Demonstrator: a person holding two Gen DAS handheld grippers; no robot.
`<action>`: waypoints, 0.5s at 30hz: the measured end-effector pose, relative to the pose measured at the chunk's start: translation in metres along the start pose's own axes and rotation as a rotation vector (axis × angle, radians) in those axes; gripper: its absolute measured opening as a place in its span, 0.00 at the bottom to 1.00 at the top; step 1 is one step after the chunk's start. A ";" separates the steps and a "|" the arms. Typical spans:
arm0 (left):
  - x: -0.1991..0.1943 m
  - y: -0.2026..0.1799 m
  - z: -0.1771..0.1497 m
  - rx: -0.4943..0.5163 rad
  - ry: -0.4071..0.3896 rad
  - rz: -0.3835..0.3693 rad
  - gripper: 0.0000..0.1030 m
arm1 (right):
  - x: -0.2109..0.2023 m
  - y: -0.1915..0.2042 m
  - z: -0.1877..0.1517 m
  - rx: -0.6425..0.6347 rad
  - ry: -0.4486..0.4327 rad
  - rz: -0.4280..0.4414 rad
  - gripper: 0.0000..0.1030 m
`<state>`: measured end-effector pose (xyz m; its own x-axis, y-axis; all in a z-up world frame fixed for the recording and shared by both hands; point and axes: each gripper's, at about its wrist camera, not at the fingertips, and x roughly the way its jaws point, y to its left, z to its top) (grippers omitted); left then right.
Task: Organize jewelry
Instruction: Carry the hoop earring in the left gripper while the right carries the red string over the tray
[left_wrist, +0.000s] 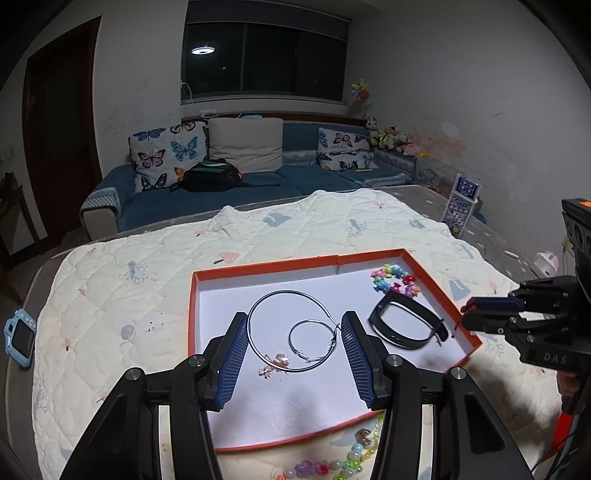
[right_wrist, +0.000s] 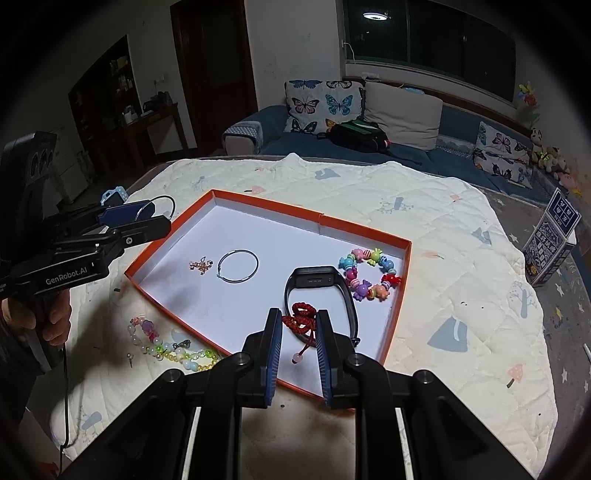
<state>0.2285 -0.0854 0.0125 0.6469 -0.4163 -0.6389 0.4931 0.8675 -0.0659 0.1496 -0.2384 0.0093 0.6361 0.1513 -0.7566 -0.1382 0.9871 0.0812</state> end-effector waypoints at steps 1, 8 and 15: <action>0.003 0.001 -0.001 -0.004 0.005 0.003 0.53 | 0.003 0.000 -0.001 0.001 0.006 0.001 0.20; 0.028 0.008 -0.005 -0.013 0.049 0.020 0.53 | 0.022 -0.001 -0.007 0.014 0.055 0.007 0.20; 0.056 0.015 -0.011 -0.024 0.107 0.024 0.53 | 0.036 -0.003 -0.010 0.031 0.089 0.015 0.20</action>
<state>0.2661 -0.0933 -0.0326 0.5919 -0.3646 -0.7189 0.4634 0.8837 -0.0666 0.1654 -0.2366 -0.0242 0.5642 0.1618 -0.8096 -0.1221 0.9862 0.1120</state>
